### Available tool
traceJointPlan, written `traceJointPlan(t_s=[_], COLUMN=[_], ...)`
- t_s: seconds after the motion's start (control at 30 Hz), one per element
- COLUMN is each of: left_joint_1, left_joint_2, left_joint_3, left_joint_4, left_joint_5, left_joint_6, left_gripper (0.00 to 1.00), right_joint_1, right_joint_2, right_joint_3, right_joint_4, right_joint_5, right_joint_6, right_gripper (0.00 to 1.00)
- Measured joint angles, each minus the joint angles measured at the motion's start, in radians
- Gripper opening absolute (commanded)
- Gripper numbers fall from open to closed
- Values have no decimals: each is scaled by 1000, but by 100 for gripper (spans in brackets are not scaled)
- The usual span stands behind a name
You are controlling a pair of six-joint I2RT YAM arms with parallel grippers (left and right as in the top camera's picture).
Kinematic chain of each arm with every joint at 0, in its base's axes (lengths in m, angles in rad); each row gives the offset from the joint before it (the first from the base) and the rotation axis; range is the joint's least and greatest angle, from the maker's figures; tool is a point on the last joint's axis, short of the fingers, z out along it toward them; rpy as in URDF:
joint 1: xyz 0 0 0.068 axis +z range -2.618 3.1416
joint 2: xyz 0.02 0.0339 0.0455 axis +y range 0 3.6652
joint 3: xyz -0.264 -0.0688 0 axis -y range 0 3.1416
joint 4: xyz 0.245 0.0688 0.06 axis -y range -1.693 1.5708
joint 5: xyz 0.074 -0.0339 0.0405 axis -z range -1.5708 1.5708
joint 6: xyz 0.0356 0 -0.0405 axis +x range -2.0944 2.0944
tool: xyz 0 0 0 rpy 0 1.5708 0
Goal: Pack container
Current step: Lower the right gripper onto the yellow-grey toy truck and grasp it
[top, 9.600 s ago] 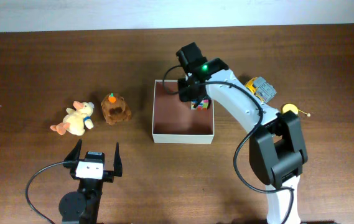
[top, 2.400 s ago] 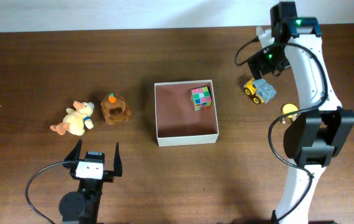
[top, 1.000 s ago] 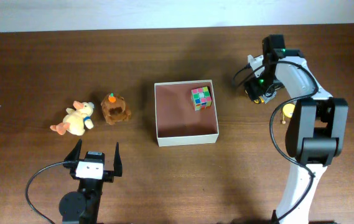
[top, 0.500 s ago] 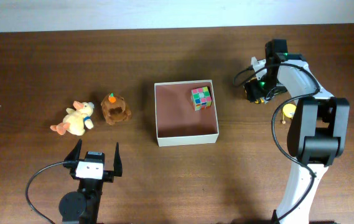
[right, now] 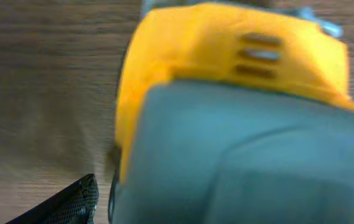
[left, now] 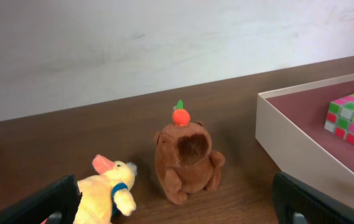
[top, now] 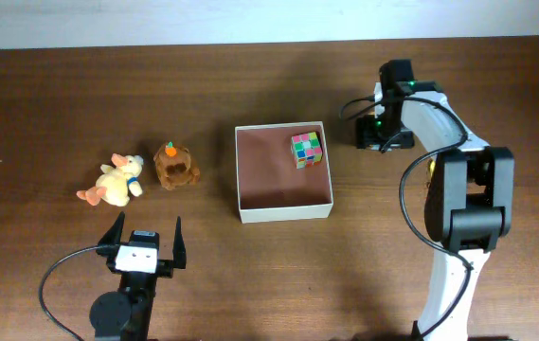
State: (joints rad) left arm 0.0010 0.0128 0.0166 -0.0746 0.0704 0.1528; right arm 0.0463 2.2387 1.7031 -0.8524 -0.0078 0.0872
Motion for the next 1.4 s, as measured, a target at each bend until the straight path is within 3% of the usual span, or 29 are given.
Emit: traceJointPlan(t_s=[0.73,1.17,1.4], left_joint_1=[0,0,0], left_joint_2=[0,0,0], left_joint_3=[0,0,0], left_joint_4=[0,0,0], left_joint_5=[0,0,0], left_joint_6=[0,0,0], left_gripper=[99,99,99], right_joint_1=[-21,-21,-21], right_joint_2=[0,0,0], right_joint_3=[0,0,0], right_joint_4=[103,219,234], right_joint_5=[96,97,97], right_joint_6=[14,-151,-177], right_gripper=[77,78,64])
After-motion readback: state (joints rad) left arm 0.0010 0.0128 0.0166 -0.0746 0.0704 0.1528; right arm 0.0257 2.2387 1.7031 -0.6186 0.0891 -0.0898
